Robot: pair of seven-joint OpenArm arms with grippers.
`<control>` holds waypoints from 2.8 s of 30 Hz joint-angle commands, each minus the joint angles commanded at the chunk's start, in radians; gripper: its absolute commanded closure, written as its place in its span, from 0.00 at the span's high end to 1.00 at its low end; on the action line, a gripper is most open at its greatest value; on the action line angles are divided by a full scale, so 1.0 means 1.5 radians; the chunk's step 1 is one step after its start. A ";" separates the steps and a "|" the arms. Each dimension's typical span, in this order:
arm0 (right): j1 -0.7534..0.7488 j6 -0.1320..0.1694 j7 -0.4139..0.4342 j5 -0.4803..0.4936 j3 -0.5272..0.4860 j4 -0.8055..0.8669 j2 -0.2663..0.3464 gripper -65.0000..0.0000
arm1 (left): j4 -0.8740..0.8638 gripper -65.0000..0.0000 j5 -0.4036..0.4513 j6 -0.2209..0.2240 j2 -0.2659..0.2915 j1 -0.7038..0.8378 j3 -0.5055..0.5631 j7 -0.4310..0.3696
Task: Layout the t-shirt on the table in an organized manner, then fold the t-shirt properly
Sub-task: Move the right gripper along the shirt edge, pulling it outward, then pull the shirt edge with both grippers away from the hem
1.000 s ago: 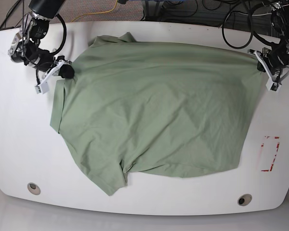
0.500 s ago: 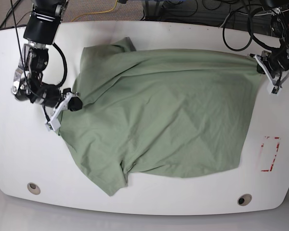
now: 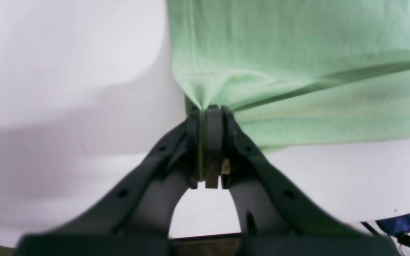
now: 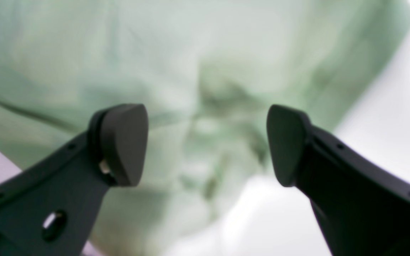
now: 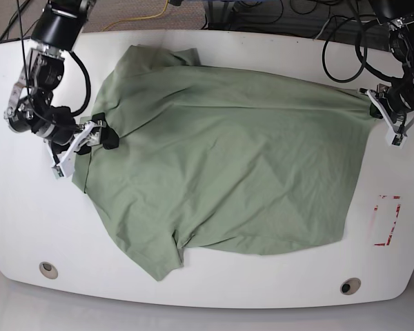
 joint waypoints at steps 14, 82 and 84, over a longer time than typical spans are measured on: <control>-0.210 0.017 0.001 0.083 0.088 0.063 -0.070 0.77 | 0.000 0.00 0.000 0.000 0.001 -0.015 0.001 0.000; -0.250 0.023 0.026 0.250 0.089 0.174 -0.079 0.00 | 0.081 0.00 -0.005 -0.091 0.033 -0.091 -0.018 0.004; -0.242 0.023 0.026 0.248 0.089 0.174 -0.078 0.00 | 0.081 0.00 -0.005 -0.091 0.034 -0.101 -0.031 0.005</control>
